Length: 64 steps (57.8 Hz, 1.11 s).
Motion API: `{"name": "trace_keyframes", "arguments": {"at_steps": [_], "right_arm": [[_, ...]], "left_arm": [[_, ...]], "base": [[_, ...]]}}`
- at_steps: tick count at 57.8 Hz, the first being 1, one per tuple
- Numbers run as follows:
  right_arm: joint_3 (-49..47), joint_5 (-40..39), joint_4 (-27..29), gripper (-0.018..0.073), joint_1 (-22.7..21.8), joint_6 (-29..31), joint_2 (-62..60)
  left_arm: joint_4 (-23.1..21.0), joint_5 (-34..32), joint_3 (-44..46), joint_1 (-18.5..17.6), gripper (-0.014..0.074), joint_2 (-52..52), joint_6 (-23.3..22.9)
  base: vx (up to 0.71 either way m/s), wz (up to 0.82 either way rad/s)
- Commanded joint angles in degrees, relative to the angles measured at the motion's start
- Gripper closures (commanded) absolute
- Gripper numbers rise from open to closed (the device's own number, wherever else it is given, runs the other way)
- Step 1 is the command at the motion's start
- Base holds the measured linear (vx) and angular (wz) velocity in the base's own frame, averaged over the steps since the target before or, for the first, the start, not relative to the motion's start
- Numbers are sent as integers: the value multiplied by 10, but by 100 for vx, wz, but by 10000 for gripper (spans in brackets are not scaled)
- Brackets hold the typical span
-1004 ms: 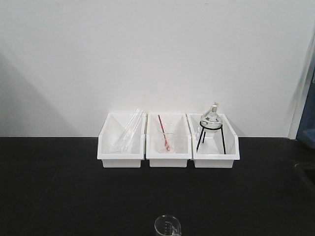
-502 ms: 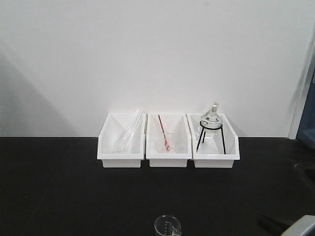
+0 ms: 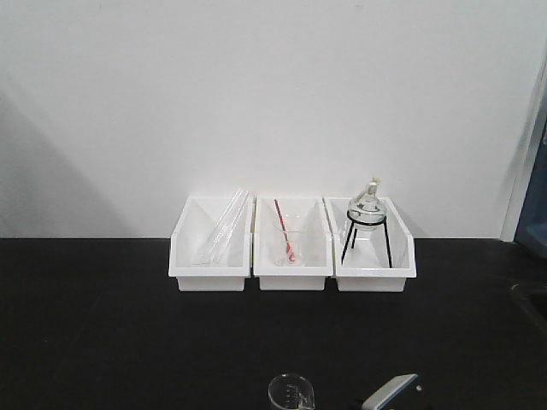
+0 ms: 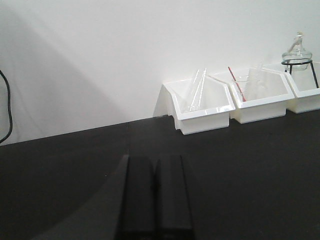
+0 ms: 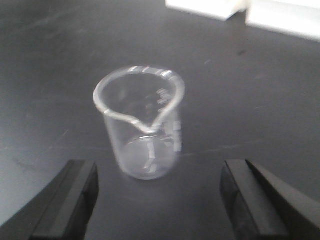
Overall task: Pick beaker and place in left cabinet
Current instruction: 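Move the right gripper down around the small clear glass beaker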
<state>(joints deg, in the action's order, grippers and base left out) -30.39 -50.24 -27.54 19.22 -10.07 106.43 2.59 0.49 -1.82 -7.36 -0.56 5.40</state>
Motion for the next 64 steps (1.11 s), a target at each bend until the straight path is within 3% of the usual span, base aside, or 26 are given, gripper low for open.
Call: {"name": "trace_keyframes", "arguments": {"at_steps": [1,20,52,64], "right_arm": [[-32,-47,19,-6,20,27,6],[-117,-47,49,-6,38,27,76],[-238,-46,23,-3,38,-19,156],[-242,-46,20,108,38,-22,161]], "left_arm": [[-2,-48,-9,0,595,-11,-2],[-2,-48,-9,0,595,-11,-2],[-2,-48,-9,0,595,-11,-2],[-2,-48,-9,0,595,-11,-2]], "base": [[0,0],[0,0],[0,0],[0,0]]}}
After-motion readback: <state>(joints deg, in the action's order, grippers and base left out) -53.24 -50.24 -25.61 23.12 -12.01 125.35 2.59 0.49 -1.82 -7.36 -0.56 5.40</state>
